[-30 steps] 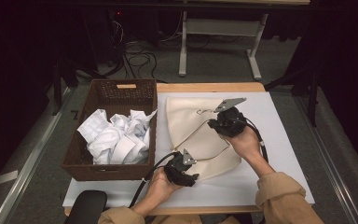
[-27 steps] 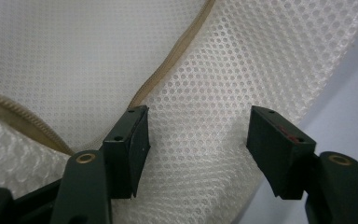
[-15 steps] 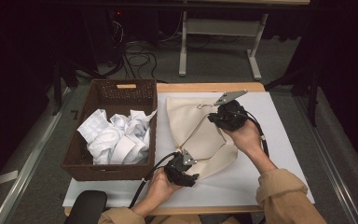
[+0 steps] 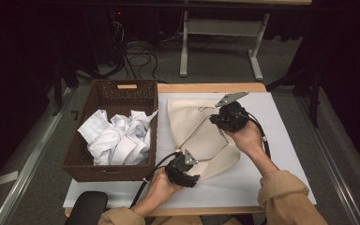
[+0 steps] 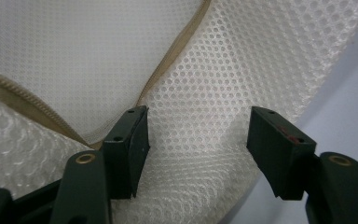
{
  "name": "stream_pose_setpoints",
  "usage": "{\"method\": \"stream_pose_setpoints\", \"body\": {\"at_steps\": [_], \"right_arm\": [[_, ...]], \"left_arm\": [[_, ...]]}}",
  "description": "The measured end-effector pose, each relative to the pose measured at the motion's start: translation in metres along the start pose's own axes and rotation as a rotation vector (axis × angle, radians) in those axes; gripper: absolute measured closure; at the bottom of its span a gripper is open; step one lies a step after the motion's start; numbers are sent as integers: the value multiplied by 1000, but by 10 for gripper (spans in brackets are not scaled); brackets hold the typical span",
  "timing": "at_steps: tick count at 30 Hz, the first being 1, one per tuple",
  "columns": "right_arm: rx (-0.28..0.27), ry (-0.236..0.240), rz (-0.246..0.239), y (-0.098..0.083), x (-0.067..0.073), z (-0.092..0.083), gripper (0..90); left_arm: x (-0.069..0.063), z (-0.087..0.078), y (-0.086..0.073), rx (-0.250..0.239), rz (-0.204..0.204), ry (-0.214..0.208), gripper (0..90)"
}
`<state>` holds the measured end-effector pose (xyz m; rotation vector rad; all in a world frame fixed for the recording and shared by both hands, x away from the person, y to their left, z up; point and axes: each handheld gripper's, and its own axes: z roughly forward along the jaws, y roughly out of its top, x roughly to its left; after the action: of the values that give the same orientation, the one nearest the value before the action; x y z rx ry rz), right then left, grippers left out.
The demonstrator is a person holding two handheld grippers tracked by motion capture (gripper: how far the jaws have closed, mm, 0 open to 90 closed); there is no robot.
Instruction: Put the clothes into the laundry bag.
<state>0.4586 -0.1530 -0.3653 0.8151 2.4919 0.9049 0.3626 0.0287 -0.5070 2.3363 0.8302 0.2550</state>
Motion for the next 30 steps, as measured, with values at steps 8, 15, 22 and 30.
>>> {"method": "stream_pose_setpoints", "body": {"at_steps": [8,15,22,30], "right_arm": [[16,5,-1,-6,-1,7,873],[26,11,-4,-6,-1,11,873],[36,10,-7,-8,0,14,872],[32,9,-4,-11,-2,13,872]], "left_arm": [[-6,-5,2,29,3,-22,348],[-11,-8,6,58,24,-28,330],[-19,-13,9,123,55,-35,315],[-23,-32,16,168,81,-56,295]]}}
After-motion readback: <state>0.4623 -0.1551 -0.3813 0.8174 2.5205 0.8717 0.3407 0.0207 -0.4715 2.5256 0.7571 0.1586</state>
